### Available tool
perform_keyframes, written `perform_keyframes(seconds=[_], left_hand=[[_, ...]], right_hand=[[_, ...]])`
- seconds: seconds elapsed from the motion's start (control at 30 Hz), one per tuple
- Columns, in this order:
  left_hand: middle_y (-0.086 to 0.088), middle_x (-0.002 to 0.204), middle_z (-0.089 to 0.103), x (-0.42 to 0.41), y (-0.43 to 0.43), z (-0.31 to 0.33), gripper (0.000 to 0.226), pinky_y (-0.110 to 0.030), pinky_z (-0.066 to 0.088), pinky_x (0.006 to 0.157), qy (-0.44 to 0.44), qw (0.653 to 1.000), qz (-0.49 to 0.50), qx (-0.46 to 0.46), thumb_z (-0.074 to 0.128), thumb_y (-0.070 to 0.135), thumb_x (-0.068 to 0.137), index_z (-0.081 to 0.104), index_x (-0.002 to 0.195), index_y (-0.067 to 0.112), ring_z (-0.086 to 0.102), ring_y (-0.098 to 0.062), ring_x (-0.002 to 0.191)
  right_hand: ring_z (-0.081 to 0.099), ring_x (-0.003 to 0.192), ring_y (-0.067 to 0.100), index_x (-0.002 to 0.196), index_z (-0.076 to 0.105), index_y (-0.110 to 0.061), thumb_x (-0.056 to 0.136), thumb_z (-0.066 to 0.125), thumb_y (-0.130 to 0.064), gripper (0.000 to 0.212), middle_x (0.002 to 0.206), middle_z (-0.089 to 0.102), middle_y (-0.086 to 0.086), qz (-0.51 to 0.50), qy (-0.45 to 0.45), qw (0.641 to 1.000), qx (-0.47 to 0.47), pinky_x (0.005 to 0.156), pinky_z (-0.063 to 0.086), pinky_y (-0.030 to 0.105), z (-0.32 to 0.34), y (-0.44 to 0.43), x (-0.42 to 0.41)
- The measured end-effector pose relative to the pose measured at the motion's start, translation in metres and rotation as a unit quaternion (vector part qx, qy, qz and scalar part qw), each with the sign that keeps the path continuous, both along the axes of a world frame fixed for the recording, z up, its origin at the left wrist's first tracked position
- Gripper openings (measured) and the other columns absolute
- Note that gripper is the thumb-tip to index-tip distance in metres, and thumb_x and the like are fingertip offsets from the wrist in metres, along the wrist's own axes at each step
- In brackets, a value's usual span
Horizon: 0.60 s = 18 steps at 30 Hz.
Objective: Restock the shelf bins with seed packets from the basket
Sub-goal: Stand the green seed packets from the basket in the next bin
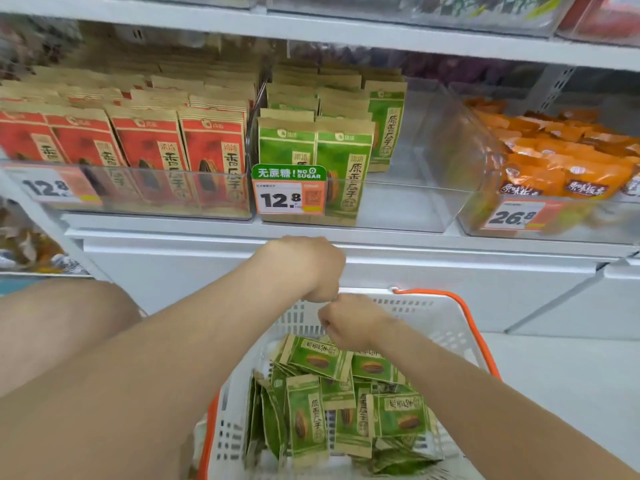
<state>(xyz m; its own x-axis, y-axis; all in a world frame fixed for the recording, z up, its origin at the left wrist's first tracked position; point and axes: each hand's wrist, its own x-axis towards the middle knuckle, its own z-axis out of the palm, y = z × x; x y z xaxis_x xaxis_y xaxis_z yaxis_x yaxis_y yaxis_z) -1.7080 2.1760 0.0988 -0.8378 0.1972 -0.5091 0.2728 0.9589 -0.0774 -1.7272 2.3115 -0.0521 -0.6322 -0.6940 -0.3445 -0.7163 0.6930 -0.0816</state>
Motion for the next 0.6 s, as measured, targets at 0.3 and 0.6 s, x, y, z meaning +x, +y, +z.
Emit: perform_keyframes(seconds=[0.3, 0.6], left_hand=[[-0.005, 0.133, 0.062, -0.011, 0.002, -0.010, 0.036, -0.040, 0.053, 0.080, -0.027, 0.999, -0.019, -0.005, 0.049, 0.030, 0.106, 0.059, 0.139, 0.020, 0.066, -0.030, 0.111], [-0.004, 0.137, 0.060, -0.014, -0.002, -0.011, 0.038, -0.044, 0.057, 0.090, -0.040, 0.999, -0.008, 0.009, 0.049, 0.032, 0.106, 0.058, 0.141, 0.020, 0.066, -0.030, 0.116]], right_hand=[[0.062, 0.116, 0.036, 0.153, 0.028, -0.014, 0.101, 0.065, -0.022, 0.065, 0.130, 0.062, 0.018, -0.164, -0.150, 0.975, 0.010, 0.096, 0.055, 0.048, -0.105, -0.014, 0.018], [0.055, 0.129, 0.038, 0.152, 0.035, -0.005, 0.088, 0.079, -0.020, 0.079, 0.139, 0.057, 0.020, -0.100, -0.036, 0.983, 0.149, 0.109, 0.047, 0.049, -0.133, -0.012, 0.028]])
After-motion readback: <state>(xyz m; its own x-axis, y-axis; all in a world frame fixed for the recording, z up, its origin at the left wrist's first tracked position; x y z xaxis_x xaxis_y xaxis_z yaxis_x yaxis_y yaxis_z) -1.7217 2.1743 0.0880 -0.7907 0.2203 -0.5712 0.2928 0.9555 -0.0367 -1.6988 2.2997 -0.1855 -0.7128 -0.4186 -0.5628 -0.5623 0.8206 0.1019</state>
